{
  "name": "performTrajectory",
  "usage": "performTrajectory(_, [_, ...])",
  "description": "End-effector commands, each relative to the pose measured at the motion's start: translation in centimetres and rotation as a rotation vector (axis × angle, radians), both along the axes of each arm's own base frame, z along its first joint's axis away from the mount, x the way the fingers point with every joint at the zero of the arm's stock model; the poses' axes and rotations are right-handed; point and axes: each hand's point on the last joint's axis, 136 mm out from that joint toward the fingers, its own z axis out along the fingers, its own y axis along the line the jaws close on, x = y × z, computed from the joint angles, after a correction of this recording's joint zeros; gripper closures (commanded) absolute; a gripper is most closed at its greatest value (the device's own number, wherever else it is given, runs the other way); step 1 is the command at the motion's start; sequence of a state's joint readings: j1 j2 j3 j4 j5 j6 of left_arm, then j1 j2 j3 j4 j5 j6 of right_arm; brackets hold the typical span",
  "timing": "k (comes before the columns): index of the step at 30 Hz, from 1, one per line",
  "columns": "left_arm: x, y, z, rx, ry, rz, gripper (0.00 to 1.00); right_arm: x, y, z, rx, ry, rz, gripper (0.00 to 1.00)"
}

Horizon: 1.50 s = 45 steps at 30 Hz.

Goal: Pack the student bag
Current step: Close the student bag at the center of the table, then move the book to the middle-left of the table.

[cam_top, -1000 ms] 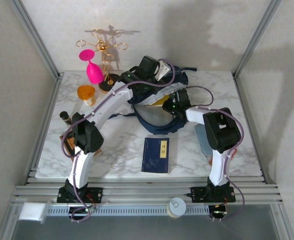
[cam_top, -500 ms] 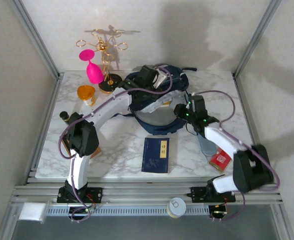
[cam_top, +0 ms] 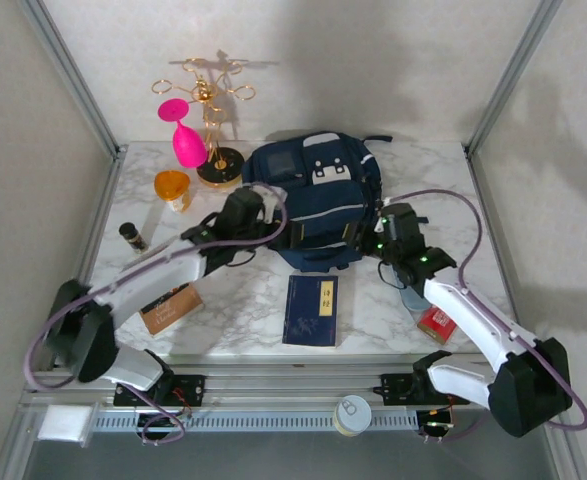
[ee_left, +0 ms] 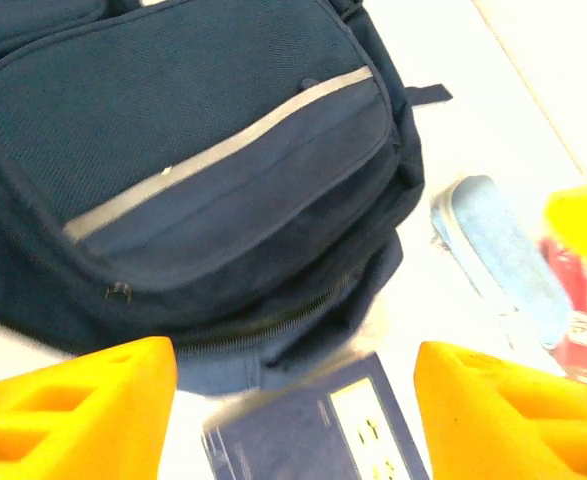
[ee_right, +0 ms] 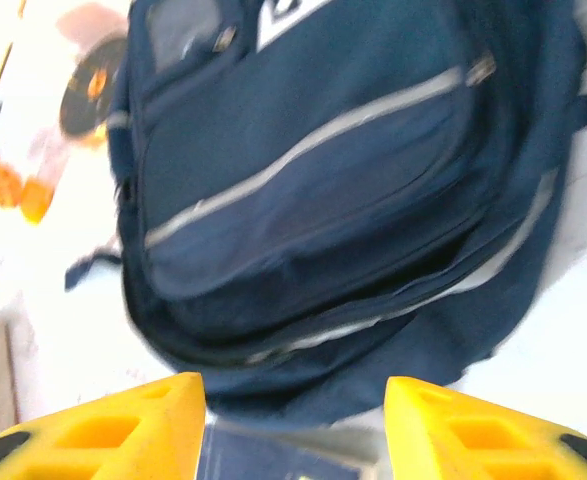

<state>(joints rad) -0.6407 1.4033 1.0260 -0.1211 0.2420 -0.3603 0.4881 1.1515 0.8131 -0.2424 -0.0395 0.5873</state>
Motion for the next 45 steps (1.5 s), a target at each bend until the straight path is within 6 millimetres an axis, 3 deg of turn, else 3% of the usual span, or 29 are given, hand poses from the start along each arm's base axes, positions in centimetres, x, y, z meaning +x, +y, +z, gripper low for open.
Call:
performTrajectory(1, [-0.3, 4.3, 1.4, -0.154, 0.018, 0.284, 0.26, -1.9, 4.7, -0.9, 0.033, 0.055, 0.159, 0.45])
performTrajectory(4, [-1.8, 9.0, -1.1, -0.118, 0.073, 0.447, 0.10, -2.9, 8.3, -1.7, 0.043, 0.068, 0.241, 0.41])
performTrajectory(7, [-3.2, 14.0, -3.3, -0.073, 0.134, 0.616, 0.04, -3.9, 12.1, -2.1, 0.049, 0.069, 0.333, 0.37])
performTrajectory(10, [-4.3, 18.8, -4.8, -0.042, 0.155, 0.781, 0.01, -4.1, 14.5, -3.2, 0.041, 0.071, 0.379, 0.35])
performTrajectory(13, [-5.4, 23.5, -6.1, -0.004, 0.184, 0.957, 0.01, -4.2, 16.2, -3.9, 0.067, 0.086, 0.408, 0.35])
performTrajectory(22, [-11.0, 34.5, -11.9, 0.127, 0.312, 1.392, 0.01, -4.5, 17.5, -5.7, 0.081, 0.121, 0.442, 0.33])
performTrajectory(28, [-11.4, 38.0, -13.2, 0.079, 0.313, 1.531, 0.01, -4.8, 16.7, -7.1, 0.057, 0.139, 0.428, 0.32])
performTrajectory(32, [-10.3, 38.8, -14.7, 0.056, 0.349, 1.485, 0.01, -4.7, 16.3, -7.0, 0.037, 0.137, 0.422, 0.32])
performTrajectory(36, [-9.8, 38.5, -15.7, 0.037, 0.341, 1.448, 0.01, -4.1, 15.4, -6.2, 0.065, 0.132, 0.399, 0.30])
performTrajectory(45, [-8.6, 35.1, -19.0, -0.045, 0.427, 1.266, 0.07, -2.9, 13.1, -5.8, 0.067, 0.122, 0.331, 0.29])
